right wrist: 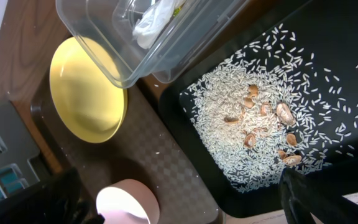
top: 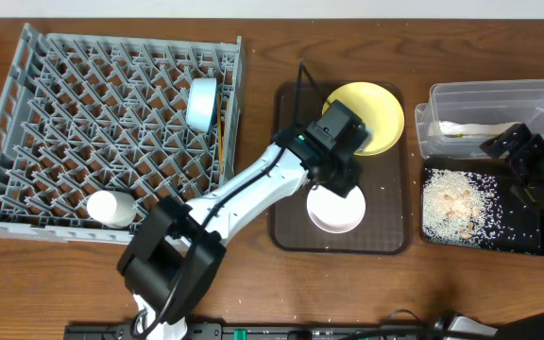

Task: Sort waste into correct bins and load items into the dishwasher
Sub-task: 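Grasp the rim of the white bowl with the left gripper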

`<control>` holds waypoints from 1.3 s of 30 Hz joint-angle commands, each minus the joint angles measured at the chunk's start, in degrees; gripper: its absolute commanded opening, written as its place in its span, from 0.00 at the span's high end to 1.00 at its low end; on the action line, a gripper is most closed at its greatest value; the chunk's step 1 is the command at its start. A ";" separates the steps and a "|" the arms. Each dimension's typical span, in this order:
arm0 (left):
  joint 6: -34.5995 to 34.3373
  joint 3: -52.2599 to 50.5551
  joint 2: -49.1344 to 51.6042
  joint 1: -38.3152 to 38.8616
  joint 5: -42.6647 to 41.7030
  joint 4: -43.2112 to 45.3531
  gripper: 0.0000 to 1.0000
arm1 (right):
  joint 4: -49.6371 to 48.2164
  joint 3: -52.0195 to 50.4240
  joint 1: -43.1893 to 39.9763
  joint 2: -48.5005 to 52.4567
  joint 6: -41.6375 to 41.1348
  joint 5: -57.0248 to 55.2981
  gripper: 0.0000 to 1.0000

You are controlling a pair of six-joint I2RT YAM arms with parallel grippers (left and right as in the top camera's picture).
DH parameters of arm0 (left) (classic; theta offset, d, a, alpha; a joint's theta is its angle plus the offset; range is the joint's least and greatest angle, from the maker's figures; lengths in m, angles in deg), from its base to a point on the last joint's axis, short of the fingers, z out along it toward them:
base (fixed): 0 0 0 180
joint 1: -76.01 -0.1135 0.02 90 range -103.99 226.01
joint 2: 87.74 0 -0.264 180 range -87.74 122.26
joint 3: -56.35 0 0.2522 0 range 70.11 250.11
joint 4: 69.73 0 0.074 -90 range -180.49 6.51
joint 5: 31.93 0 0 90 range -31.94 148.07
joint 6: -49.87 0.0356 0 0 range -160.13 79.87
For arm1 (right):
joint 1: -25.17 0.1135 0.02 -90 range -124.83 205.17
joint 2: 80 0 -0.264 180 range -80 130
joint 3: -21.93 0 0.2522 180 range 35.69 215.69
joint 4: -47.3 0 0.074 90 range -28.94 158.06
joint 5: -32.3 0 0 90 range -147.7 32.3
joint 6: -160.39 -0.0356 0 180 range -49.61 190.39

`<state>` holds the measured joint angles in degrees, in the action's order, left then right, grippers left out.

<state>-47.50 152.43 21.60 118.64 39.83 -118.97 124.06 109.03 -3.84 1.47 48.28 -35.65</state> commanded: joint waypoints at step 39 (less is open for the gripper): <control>-0.02 -9.94 3.26 -3.41 5.86 0.20 0.69 | 0.02 0.74 -0.22 -0.83 -0.35 -0.04 0.01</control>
<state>-47.61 143.91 23.72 114.38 44.96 -119.19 124.06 109.03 -3.84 1.47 48.26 -35.65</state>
